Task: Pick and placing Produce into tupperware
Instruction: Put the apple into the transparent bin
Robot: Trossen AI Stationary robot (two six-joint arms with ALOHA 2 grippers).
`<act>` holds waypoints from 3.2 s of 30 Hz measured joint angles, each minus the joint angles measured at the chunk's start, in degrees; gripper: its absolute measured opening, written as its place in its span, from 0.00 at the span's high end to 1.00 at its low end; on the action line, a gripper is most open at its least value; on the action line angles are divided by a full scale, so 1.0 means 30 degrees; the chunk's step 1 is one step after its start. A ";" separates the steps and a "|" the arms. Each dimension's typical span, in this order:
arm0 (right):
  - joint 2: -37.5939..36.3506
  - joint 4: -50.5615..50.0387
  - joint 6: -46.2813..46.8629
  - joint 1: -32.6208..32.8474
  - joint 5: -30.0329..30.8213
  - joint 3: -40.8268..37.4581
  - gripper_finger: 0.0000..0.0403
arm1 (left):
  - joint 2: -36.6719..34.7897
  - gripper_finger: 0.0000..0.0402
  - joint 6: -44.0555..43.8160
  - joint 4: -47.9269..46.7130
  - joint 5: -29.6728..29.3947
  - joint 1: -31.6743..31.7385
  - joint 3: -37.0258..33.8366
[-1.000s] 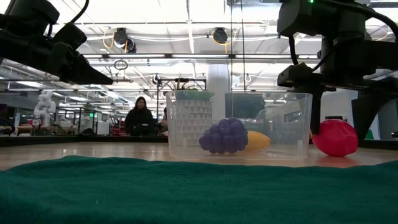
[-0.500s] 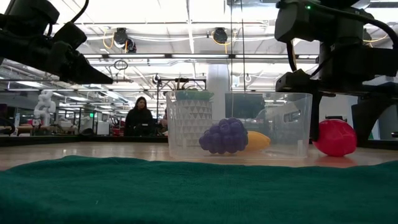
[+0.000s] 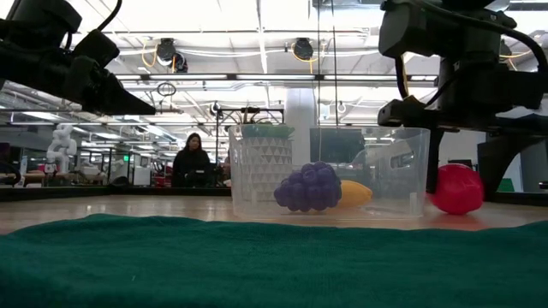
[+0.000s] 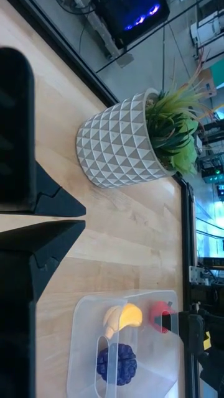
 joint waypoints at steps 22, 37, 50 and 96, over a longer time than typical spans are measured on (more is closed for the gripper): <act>-0.0370 -0.0197 0.1157 0.0000 0.1014 0.0645 0.33 | 0.0003 0.94 -0.0126 0.0022 -0.0003 0.0000 0.0000; -0.1596 -0.0597 0.1818 -0.0022 0.1007 0.0823 0.34 | 0.0001 0.94 -0.0124 0.0153 0.0080 0.0000 0.0000; -0.1673 -0.1200 0.2020 -0.0022 0.0962 0.0823 0.34 | 0.0000 0.94 -0.0138 0.0168 0.0087 0.0002 0.0002; -0.1923 -0.4345 1.9408 -0.2390 -0.3590 0.3198 0.34 | 0.0005 0.94 0.0150 0.0109 0.0138 0.0003 0.0000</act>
